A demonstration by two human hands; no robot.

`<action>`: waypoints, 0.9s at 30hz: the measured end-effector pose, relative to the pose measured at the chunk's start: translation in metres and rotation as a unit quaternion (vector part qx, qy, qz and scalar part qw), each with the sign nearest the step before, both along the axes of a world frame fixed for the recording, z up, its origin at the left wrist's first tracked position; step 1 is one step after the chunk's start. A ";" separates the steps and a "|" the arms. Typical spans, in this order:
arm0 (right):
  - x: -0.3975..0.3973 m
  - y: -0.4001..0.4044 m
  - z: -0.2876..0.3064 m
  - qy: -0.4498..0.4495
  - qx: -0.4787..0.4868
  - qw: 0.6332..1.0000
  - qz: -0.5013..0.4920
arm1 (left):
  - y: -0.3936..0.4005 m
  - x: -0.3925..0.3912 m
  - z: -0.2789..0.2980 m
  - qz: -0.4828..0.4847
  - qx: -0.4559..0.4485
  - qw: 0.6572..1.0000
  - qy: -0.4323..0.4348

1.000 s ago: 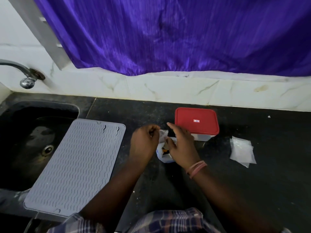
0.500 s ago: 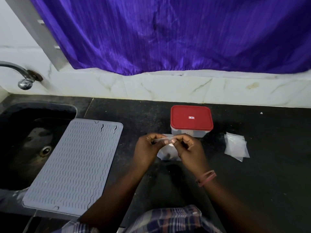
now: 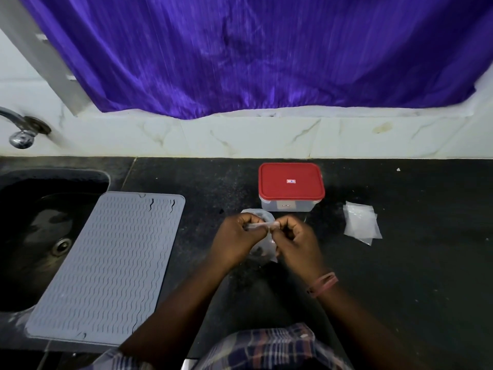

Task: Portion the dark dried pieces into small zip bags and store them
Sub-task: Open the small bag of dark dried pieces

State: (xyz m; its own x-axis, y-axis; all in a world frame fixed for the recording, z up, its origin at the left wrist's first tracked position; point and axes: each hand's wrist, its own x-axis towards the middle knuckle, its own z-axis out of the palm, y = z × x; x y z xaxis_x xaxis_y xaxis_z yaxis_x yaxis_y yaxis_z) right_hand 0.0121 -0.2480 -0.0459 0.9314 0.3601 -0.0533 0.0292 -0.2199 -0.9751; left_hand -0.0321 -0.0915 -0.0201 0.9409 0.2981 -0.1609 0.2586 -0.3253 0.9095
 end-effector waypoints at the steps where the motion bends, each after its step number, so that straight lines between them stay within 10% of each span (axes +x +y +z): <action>1: 0.000 0.000 -0.001 0.000 0.000 1.000 0.004 | 0.000 0.001 0.001 -0.005 0.002 1.000 0.000; 27: 0.021 0.001 0.006 0.031 0.029 0.998 -0.041 | 0.010 0.020 -0.011 0.088 -0.174 0.981 0.010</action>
State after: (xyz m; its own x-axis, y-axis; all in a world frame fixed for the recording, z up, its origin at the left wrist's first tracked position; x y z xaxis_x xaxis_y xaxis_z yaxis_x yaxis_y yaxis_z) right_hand 0.0334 -0.2472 -0.0396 0.9536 0.2861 -0.0934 -0.0477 -0.1627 -0.9855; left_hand -0.0123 -0.0818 -0.0308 0.8759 0.3785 -0.2992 0.3013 0.0553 0.9519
